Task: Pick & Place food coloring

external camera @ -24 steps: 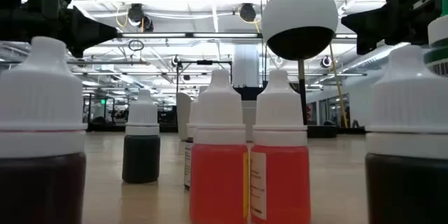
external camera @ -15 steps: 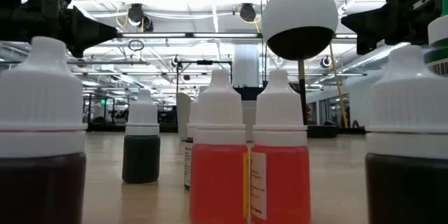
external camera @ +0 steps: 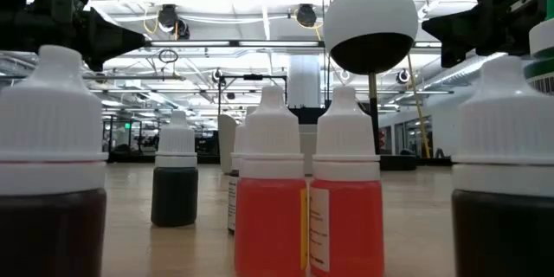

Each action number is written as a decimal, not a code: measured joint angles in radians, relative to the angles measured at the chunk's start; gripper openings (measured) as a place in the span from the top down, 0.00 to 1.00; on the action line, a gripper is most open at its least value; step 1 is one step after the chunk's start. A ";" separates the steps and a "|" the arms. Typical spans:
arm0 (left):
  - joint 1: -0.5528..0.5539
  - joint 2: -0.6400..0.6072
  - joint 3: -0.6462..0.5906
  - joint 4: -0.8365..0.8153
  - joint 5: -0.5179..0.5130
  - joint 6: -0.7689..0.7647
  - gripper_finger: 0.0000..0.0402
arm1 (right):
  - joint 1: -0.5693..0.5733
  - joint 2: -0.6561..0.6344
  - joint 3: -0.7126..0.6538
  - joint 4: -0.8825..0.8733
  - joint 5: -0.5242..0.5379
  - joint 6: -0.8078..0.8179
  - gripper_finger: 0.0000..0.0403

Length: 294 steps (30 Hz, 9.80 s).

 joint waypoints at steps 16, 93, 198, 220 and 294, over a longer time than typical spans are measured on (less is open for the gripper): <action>0.000 0.000 0.000 0.000 0.000 0.000 0.87 | 0.000 0.000 0.000 0.000 0.000 0.000 1.00; 0.000 0.000 0.000 0.000 0.000 0.000 0.87 | 0.000 0.000 0.000 0.000 0.000 0.000 1.00; 0.000 0.000 0.000 -0.037 -0.056 0.025 0.87 | 0.000 0.000 0.000 0.100 -0.002 -0.111 1.00; 0.000 0.001 0.000 -0.029 -0.051 0.025 0.87 | 0.569 0.403 0.670 -0.574 0.682 -0.314 1.00; 0.000 0.001 0.000 0.015 -0.024 0.040 0.87 | 1.287 1.337 0.783 -0.408 1.106 0.826 0.44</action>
